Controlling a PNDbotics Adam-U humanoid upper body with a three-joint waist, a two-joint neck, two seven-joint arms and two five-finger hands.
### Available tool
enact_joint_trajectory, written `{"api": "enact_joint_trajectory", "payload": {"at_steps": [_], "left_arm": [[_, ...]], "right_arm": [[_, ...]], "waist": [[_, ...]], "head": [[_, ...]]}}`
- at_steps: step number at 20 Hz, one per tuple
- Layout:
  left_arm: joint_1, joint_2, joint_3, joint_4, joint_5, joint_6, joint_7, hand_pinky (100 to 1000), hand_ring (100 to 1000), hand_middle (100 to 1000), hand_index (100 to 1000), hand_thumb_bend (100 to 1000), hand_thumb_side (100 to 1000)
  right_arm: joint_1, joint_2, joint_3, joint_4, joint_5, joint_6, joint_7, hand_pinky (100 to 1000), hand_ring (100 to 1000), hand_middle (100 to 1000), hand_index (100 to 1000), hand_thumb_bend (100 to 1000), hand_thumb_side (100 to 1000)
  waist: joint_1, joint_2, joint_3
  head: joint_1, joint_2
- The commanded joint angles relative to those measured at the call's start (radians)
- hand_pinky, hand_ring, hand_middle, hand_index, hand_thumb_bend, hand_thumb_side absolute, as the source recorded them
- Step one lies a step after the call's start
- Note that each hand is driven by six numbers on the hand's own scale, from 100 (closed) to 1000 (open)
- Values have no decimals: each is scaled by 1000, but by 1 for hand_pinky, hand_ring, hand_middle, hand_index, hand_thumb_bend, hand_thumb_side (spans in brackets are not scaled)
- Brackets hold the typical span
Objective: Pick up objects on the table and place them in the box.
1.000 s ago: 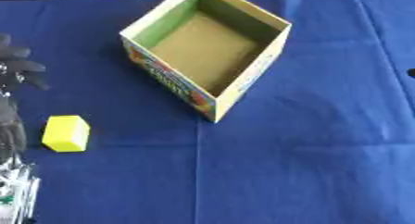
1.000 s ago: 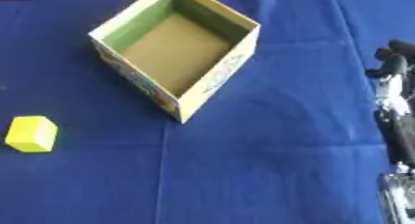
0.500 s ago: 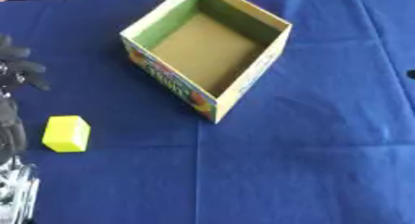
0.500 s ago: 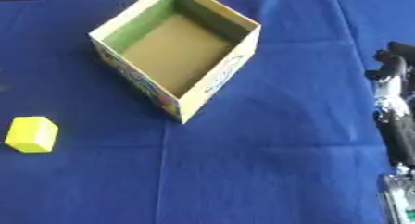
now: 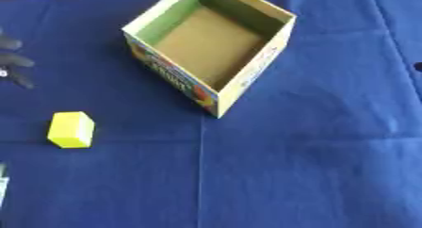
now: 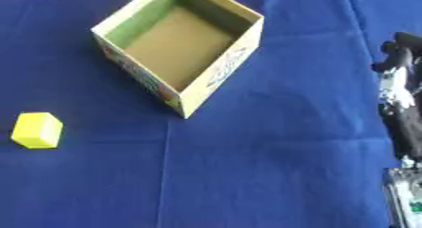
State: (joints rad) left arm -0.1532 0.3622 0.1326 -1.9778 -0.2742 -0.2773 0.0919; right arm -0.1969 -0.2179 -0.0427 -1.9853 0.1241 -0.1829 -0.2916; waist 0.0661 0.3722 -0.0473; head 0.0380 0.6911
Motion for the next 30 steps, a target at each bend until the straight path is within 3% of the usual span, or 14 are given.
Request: {"api": "enact_joint_trajectory", "payload": {"at_steps": [1, 12, 15, 18, 22, 23, 27, 30], "left_arm": [[1, 99, -20, -22, -48, 27, -46, 447, 642, 709, 891, 100, 927], [43, 358, -106, -22, -207, 158, -206, 614, 815, 819, 998, 103, 857], [42, 430, -131, -16, -251, 202, -250, 644, 846, 841, 1000, 218, 871], [35, 502, -146, -7, -295, 222, -294, 678, 874, 866, 1000, 425, 925], [23, 600, -140, 2, -344, 221, -355, 684, 879, 869, 1000, 464, 929], [21, 624, -134, 1, -340, 221, -369, 713, 901, 903, 1000, 563, 958], [12, 714, -127, 22, -321, 230, -428, 739, 924, 933, 1000, 729, 960], [0, 746, -130, 43, -340, 233, -472, 755, 936, 945, 1000, 802, 966]], "right_arm": [[-1, -25, -4, -15, 4, 3, -1, 640, 780, 608, 755, 100, 532], [4, -34, -2, -15, 0, 5, 1, 641, 780, 608, 755, 100, 533], [5, -34, -1, -15, 1, 5, 3, 641, 781, 608, 754, 100, 533], [6, -33, 0, -15, 1, 5, 4, 641, 781, 608, 754, 100, 533], [6, -29, 1, -15, 0, 5, 5, 641, 781, 608, 754, 100, 532], [6, -27, 1, -15, 0, 5, 5, 640, 781, 607, 754, 100, 532], [8, -24, 4, -15, 1, 7, 8, 640, 781, 606, 752, 100, 531], [8, -25, 7, -15, 2, 8, 11, 640, 781, 606, 752, 100, 531]], "waist": [[-1, -26, 0], [4, -36, 2], [4, -36, -1], [2, -35, -2], [-5, -34, -1], [-7, -33, -1], [-10, -30, -4], [-10, -31, -4]], "head": [[-3, 21], [-4, 14], [-5, 7], [-7, 0], [-7, -4], [-7, -5], [-6, -13], [-4, -15]]}}
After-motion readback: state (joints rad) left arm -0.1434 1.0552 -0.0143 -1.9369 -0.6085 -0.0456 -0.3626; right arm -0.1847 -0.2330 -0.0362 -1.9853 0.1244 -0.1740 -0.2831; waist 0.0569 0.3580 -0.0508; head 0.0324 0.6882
